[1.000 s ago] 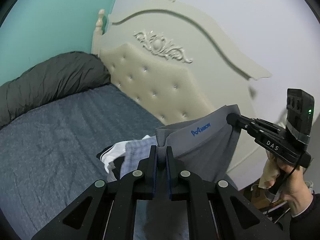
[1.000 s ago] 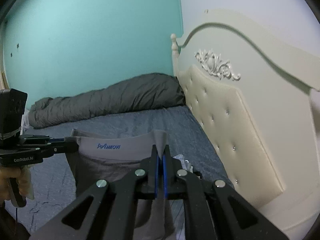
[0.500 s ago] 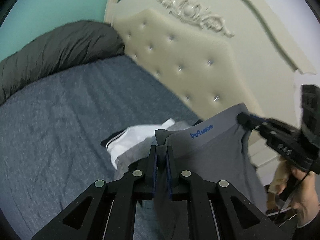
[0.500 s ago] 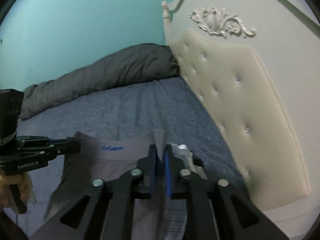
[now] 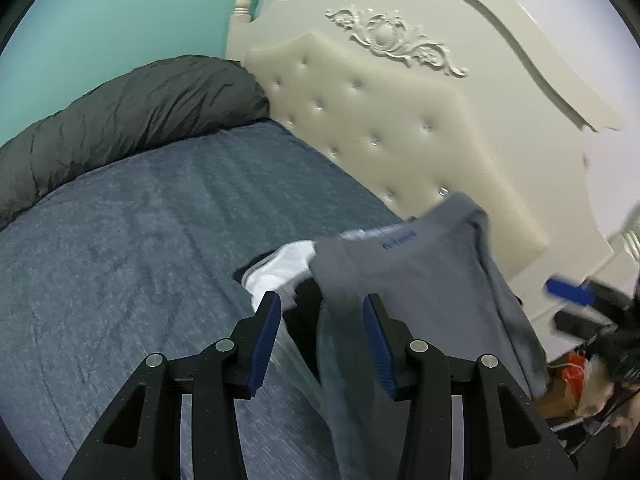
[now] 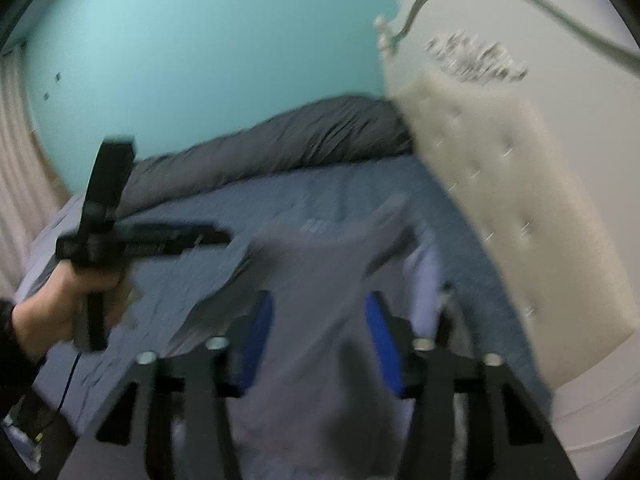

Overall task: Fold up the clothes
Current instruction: 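Lower the garment onto the clothes stack with both grippers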

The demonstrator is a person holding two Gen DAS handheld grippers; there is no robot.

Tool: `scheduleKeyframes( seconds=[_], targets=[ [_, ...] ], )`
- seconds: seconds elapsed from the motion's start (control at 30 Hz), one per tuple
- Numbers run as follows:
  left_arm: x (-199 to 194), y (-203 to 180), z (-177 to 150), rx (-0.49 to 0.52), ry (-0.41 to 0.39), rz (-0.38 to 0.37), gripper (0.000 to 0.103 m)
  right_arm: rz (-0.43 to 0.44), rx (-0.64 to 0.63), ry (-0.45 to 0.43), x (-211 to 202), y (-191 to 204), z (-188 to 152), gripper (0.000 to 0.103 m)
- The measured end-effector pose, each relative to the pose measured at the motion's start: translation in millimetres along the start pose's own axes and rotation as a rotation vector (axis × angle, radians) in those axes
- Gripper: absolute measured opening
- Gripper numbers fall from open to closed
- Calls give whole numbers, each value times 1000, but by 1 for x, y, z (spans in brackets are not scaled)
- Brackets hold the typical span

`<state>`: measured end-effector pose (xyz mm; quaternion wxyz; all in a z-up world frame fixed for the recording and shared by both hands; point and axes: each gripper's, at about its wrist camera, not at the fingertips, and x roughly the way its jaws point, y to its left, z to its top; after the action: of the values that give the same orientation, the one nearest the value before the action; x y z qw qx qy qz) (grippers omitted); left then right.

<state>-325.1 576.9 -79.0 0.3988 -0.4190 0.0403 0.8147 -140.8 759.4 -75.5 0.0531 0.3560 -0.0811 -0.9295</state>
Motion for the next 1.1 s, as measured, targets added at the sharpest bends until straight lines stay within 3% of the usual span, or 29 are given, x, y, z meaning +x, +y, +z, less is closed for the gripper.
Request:
scheduleKeyframes(
  seconds=[0.07, 0.17, 0.27, 0.43, 0.53, 0.67, 0.73, 0.87, 0.97, 1.1],
  targets=[
    [-5, -5, -8, -3, 4, -17, 47, -1, -3, 56, 7, 5, -12, 37],
    [-12, -13, -19, 10, 12, -28, 47, -77, 3, 124, 16, 3, -26, 29],
    [-18, -19, -30, 31, 21, -32, 47, -225, -14, 141, 15, -4, -33, 21],
    [-27, -20, -43, 47, 22, -30, 47, -441, 41, 106, -11, -28, -36, 21],
    [-32, -17, -48, 43, 22, -34, 47, -446, 103, 73, -27, -41, -39, 21],
    [-36, -14, -51, 35, 23, -36, 47, -297, 111, -19, -46, -28, -39, 22],
    [-37, -15, -53, 35, 27, -41, 50, -216, 86, -8, -42, -17, -38, 28],
    [-36, -19, -61, 41, 41, -54, 51, -226, 72, 46, -21, -14, -33, 33],
    [-34, -21, -67, 53, 52, -49, 51, -248, 128, 93, -5, -25, -39, 20],
    [-33, -18, -69, 56, 51, -45, 51, -334, 180, 97, -9, -40, -49, 20]
  ],
)
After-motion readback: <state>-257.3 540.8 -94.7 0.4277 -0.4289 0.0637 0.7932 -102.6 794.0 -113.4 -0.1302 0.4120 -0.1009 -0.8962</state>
